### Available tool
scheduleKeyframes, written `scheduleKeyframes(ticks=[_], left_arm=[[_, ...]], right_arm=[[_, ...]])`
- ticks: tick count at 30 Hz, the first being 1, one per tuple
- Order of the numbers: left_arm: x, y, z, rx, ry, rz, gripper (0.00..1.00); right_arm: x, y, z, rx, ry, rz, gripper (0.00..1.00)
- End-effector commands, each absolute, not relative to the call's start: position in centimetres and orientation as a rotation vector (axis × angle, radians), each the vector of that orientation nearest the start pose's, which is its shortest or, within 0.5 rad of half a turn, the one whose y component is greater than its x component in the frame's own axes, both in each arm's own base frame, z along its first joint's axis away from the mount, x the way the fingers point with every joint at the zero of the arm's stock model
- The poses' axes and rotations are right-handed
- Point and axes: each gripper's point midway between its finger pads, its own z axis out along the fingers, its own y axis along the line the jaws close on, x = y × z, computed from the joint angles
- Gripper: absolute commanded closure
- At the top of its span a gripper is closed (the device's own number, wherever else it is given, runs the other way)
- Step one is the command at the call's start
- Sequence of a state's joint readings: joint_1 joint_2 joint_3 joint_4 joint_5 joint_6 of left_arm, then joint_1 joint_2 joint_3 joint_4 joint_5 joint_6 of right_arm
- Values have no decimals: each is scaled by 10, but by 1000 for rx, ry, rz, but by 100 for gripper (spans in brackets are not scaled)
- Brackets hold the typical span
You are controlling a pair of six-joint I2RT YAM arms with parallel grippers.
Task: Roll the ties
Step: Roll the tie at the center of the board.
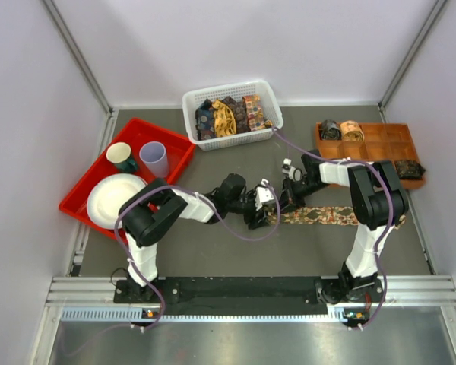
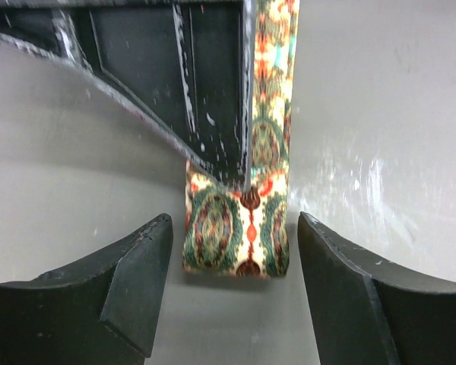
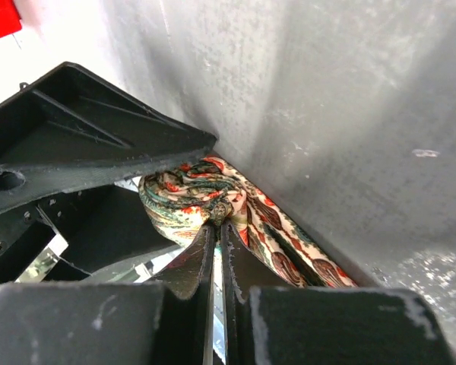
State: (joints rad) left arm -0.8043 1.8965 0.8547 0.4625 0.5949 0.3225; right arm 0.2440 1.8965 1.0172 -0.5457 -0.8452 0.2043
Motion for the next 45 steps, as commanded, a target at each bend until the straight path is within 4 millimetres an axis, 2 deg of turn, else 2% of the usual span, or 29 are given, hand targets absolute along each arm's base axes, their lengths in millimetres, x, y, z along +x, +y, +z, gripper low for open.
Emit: scheduleKeyframes(ticks=[1,5,9,10,11,14,15,16,18,19,21,22,25,27,31,35,41,44,45], left_arm=[[236,-393,15,1397,1608,-1059,30],[234,-398,9,1389,1604,-1082,34],[235,-395,0,1436,1619,-1039,53],[238,-393,-2,1454,1634,-999,62],[234,-383,-12,1516,1674,-956,66],[242,-370,-11,1606,1706,-833,74],[235,-357,-20,1643,1790,-811,75],[240,-357,-17,1655,1803,-782,76],[242,-346,-23,1674,1870,-714,76],[236,-338,-26,1695,1916,-706,76],[235,-333,-27,1690,1943,-685,75],[232,-330,-28,1694,1961,-682,75],[229,-330,-30,1702,1977,-671,75],[227,-331,-32,1708,1981,-660,74],[225,-335,-33,1721,1979,-667,71],[227,-337,-34,1728,1975,-659,70],[225,-337,-36,1735,1981,-673,69],[224,-337,-37,1734,1989,-674,68],[224,-337,-37,1734,1989,-674,67]], right_arm=[[262,169,-18,-162,3009,922,100],[262,165,-21,-141,3026,880,100],[265,165,-21,-147,3026,870,100],[265,166,-21,-155,3027,879,100],[268,168,-17,-164,3021,895,100],[270,178,3,-209,2991,1006,100],[270,181,10,-226,2978,1049,100],[272,181,16,-253,2964,1061,91],[270,182,37,-265,2925,1137,84],[269,180,43,-277,2911,1151,72],[263,180,58,-268,2894,1213,61],[261,181,62,-268,2879,1242,52],[256,193,71,-232,2820,1384,45],[252,202,73,-174,2798,1494,45],[256,215,62,-191,2773,1546,47],[265,223,53,-199,2752,1532,51],[257,237,39,-233,2791,1494,59],[258,235,27,-207,2821,1437,74],[257,233,24,-223,2831,1419,90]])
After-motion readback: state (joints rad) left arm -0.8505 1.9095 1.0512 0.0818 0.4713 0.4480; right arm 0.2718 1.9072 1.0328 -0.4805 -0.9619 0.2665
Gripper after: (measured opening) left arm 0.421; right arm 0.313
